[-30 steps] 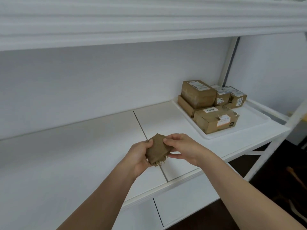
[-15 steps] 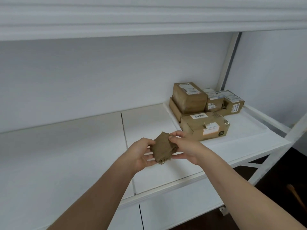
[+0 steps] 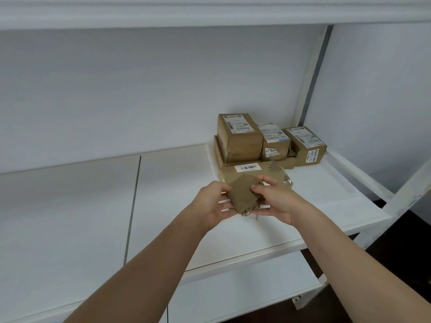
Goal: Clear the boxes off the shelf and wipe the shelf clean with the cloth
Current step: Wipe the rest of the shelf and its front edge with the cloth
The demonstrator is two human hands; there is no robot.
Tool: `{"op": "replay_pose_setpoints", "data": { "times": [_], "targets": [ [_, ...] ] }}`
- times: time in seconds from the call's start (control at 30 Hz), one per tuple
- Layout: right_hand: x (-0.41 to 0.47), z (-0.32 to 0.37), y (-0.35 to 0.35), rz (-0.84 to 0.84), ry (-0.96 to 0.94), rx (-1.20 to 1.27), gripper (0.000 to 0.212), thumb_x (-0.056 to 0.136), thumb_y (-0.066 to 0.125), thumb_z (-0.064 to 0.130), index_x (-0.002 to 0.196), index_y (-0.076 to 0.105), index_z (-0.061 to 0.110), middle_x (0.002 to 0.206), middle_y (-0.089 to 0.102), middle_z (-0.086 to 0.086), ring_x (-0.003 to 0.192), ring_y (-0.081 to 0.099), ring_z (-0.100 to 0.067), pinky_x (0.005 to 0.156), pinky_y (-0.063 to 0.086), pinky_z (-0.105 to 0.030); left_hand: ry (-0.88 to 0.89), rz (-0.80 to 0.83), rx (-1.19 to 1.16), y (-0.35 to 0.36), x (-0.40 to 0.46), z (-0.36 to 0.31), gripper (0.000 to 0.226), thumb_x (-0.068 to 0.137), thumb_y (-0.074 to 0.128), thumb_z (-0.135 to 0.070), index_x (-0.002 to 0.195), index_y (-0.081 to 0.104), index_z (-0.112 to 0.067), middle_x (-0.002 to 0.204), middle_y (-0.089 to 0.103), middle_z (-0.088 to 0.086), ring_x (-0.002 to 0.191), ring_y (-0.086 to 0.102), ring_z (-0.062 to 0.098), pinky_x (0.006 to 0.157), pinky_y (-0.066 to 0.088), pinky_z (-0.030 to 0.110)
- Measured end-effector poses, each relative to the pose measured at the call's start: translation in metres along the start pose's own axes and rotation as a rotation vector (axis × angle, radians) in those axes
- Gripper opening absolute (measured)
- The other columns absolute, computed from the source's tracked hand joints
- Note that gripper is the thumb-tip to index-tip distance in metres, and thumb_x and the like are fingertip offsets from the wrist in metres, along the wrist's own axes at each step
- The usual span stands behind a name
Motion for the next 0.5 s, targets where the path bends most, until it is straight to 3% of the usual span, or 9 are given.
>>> {"op": "replay_pose_setpoints", "data": {
  "times": [0.1, 0.23, 0.3, 0.5],
  "targets": [
    [0.006, 0.001, -0.014, -0.024, 0.010, 0.015, 0.028, 0.096, 0.051, 0.004, 0.120, 0.058, 0.017, 0.108, 0.063, -0.013, 0.087, 0.063, -0.025, 0.069, 0.057, -0.039, -0.012, -0.009, 0.000, 0.014, 0.003, 0.001, 0.025, 0.088, 0.047, -0.003, 0.109, 0.059, 0.000, 0.111, 0.062, 0.019, 0.089, 0.067, 0.033, 0.076, 0.058, 0.044],
    [0.008, 0.007, -0.025, -0.055, -0.021, 0.062, 0.034, 0.096, 0.047, -0.001, 0.125, 0.054, 0.014, 0.113, 0.062, -0.014, 0.088, 0.062, -0.023, 0.068, 0.057, -0.038, -0.017, -0.008, -0.001, 0.023, 0.008, -0.001, 0.021, 0.089, 0.048, -0.003, 0.107, 0.058, 0.000, 0.102, 0.060, 0.016, 0.081, 0.067, 0.030, 0.056, 0.058, 0.036],
    [0.007, 0.011, -0.034, -0.106, -0.057, 0.115, 0.036, 0.096, 0.047, -0.001, 0.128, 0.053, 0.014, 0.117, 0.061, -0.012, 0.089, 0.062, -0.022, 0.068, 0.057, -0.037, -0.038, -0.004, 0.015, 0.024, 0.014, 0.001, 0.017, 0.087, 0.052, -0.004, 0.102, 0.059, -0.002, 0.094, 0.059, 0.013, 0.082, 0.066, 0.028, 0.064, 0.059, 0.037],
    [0.013, 0.026, -0.086, -0.329, -0.192, 0.234, 0.034, 0.095, 0.045, -0.001, 0.123, 0.052, 0.017, 0.109, 0.064, -0.010, 0.085, 0.063, -0.020, 0.077, 0.056, -0.039, -0.054, -0.012, 0.041, 0.035, 0.031, 0.006, 0.014, 0.086, 0.059, -0.009, 0.099, 0.063, -0.005, 0.094, 0.062, 0.009, 0.083, 0.063, 0.026, 0.077, 0.057, 0.037]
  ]
}}
Point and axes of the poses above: each hand's wrist, its own x-axis towards the middle knuckle, its own y-axis out of the palm, z = x × y, the point moved 8 cm from there along x, towards the middle knuckle
